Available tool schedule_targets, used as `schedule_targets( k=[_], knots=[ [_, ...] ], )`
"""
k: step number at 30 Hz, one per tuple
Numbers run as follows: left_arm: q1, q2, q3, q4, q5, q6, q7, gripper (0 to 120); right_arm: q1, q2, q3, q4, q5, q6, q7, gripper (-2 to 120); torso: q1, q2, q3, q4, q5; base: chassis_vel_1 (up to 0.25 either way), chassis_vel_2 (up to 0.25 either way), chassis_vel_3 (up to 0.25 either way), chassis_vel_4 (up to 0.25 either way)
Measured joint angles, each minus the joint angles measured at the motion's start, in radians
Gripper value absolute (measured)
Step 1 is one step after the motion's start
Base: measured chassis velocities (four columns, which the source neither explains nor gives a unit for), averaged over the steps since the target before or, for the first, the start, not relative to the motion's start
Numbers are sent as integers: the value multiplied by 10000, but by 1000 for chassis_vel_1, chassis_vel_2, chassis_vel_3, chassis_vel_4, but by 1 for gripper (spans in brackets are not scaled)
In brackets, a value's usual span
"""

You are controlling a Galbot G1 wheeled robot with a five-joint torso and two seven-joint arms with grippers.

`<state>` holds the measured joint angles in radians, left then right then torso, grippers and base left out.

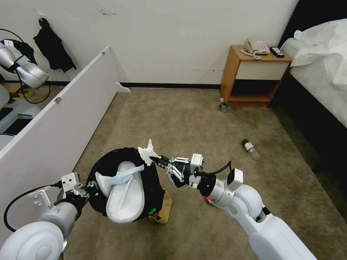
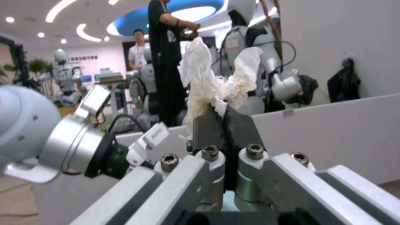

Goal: Pick up the trash bin, then pick up the garbage from the floor and place it into the trash bin.

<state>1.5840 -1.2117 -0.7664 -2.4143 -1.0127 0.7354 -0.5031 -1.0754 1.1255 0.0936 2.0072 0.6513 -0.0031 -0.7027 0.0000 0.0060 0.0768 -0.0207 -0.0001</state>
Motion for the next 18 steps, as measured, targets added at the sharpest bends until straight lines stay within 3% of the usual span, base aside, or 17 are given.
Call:
schedule_targets(
  k=[7, 9, 18],
  knots=[
    [155, -21, 327, -208, -27, 0, -3, 1, 40, 131, -146, -290, -486, 143, -150, 0, 0, 0, 1, 0, 1, 0, 0, 0, 0],
    [291, -2, 671, -318, -39, 0, -52, 1, 114, 192, -228, -449, -700, 205, -225, 0, 0, 0, 1, 0, 0, 0, 0, 0, 0],
    [552, 75, 1247, -472, -49, 0, -133, 1, 188, 245, -269, -698, -1135, 468, -313, 0, 0, 0, 0, 0, 1, 0, 0, 0, 0]
  ],
)
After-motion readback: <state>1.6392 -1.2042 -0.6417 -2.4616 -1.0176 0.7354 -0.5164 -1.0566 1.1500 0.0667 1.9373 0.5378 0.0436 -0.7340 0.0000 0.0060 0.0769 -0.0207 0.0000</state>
